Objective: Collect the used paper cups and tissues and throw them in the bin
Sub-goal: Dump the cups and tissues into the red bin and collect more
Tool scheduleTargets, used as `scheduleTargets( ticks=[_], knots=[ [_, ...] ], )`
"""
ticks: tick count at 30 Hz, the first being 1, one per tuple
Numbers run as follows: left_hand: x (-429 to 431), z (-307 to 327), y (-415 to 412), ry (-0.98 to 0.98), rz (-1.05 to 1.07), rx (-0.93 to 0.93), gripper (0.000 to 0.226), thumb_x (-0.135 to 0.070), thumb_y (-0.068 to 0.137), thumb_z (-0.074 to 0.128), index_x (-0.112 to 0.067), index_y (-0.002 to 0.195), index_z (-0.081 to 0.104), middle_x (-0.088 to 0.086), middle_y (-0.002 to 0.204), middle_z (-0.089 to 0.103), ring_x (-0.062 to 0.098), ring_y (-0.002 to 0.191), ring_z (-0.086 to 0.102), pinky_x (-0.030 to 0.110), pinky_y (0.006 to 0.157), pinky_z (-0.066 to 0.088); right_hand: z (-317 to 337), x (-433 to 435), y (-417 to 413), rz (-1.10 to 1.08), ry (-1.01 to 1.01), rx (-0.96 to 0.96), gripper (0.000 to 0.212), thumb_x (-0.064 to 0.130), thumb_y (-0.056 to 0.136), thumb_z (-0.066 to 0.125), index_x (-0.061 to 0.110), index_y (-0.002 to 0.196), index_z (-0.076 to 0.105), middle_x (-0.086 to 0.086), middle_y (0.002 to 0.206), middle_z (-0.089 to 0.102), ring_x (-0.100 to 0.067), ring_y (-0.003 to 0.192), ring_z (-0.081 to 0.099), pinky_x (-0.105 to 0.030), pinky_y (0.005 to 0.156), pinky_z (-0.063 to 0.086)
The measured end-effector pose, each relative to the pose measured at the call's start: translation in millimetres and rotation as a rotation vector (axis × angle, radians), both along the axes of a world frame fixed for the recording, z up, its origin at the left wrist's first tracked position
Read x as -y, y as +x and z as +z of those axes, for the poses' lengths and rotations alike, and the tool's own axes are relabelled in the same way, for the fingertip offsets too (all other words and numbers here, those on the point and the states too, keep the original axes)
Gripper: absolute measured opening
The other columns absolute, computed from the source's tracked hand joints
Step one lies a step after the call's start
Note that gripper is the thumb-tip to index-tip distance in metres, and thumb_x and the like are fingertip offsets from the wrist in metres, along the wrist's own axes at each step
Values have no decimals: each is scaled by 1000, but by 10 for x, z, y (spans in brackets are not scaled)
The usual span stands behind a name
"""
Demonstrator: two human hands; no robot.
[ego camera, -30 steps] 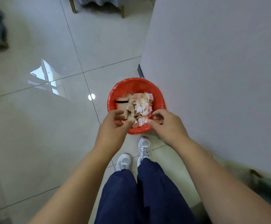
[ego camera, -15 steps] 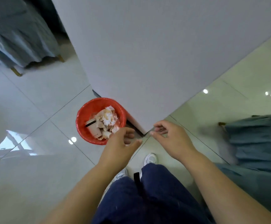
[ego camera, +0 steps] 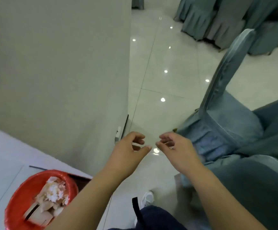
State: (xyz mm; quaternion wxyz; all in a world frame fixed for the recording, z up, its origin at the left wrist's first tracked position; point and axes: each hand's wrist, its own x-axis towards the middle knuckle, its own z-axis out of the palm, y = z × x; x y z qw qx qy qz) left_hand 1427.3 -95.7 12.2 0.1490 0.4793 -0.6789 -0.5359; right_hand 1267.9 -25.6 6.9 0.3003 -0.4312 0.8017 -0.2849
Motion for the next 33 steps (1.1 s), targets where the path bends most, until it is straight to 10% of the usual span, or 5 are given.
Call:
scheduleTargets(
  ticks=[33],
  knots=[
    [3589,1536,-5409,-329,-551,-349,26,-36,84,67,-32,108,56,-17,97,61,3,83,60,11,60,41,1441,2391,-4783,-742,-433,-224,18,36,86,67,27,102,64,13,92,66,-1,84,62,-12,69,48]
  ],
)
